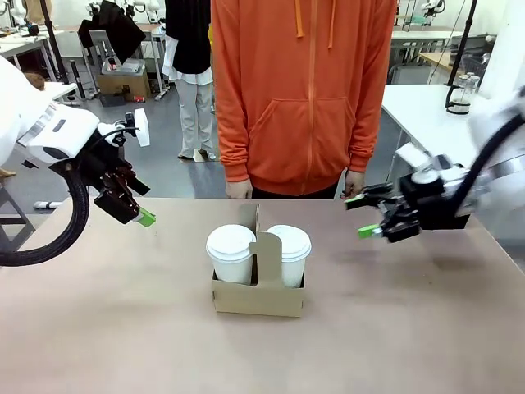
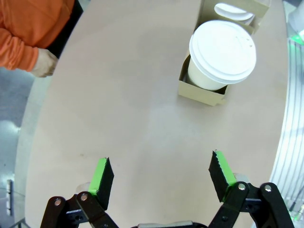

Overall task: Pour a drink into a cup and package it in a carrier.
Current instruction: Insert the held 600 ml Paper Cup into the Cup Carrier.

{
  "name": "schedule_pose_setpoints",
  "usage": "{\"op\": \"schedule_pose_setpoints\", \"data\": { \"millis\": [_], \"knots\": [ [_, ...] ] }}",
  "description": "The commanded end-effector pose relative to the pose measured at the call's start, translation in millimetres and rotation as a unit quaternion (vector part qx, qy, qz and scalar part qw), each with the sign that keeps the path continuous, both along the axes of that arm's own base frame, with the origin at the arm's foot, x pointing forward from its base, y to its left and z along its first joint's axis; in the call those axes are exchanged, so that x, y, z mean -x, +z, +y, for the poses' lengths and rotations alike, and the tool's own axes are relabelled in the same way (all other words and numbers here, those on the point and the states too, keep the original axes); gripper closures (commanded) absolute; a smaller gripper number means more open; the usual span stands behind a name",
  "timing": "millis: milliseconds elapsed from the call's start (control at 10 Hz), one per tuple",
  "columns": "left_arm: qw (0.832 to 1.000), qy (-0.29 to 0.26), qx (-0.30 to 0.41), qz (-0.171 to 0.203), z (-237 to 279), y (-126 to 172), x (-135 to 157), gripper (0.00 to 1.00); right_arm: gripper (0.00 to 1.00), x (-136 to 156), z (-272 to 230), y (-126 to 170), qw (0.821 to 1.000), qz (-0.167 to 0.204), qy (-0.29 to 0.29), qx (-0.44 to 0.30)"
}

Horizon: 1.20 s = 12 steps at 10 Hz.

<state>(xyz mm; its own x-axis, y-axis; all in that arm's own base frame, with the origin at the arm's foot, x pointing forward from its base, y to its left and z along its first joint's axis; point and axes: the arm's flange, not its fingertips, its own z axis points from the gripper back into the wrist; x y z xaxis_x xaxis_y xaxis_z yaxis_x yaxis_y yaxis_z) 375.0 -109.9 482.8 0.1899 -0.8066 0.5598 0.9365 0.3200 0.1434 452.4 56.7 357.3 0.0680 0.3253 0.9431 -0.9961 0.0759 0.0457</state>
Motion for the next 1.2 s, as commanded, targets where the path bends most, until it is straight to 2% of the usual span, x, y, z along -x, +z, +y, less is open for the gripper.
{"op": "schedule_pose_setpoints", "data": {
  "millis": [0, 200, 400, 500, 600, 1100],
  "knots": [
    [1.0, 0.004, 0.007, 0.007, -0.9, 0.6, -0.7, 0.0, 0.0, 28.9, -30.9, 28.8, 0.989, 0.065, -0.111, 0.072],
    [1.0, 0.004, 0.007, 0.007, -0.9, 0.6, -0.7, 0.0, 0.0, 50.6, -62.8, 37.7, 0.97, 0.082, -0.196, 0.121],
    [1.0, 0.004, 0.007, 0.007, -0.9, 0.6, -0.7, 0.0, 0.0, 57.9, -71.4, 39.0, 0.964, 0.079, -0.218, 0.131],
    [1.0, 0.004, 0.007, 0.007, -0.9, 0.6, -0.7, 0.0, 0.0, 51.4, -69.2, 36.7, 0.964, 0.066, -0.232, 0.117],
    [1.0, 0.004, 0.007, 0.007, -0.9, 0.6, -0.7, 0.0, 0.0, 52.7, -83.5, 35.4, 0.967, 0.061, -0.217, 0.121],
    [1.0, 0.004, 0.007, 0.007, -0.9, 0.6, -0.7, 0.0, 0.0, 52.7, -83.5, 35.4, 0.967, 0.061, -0.217, 0.121]
  ]
}}
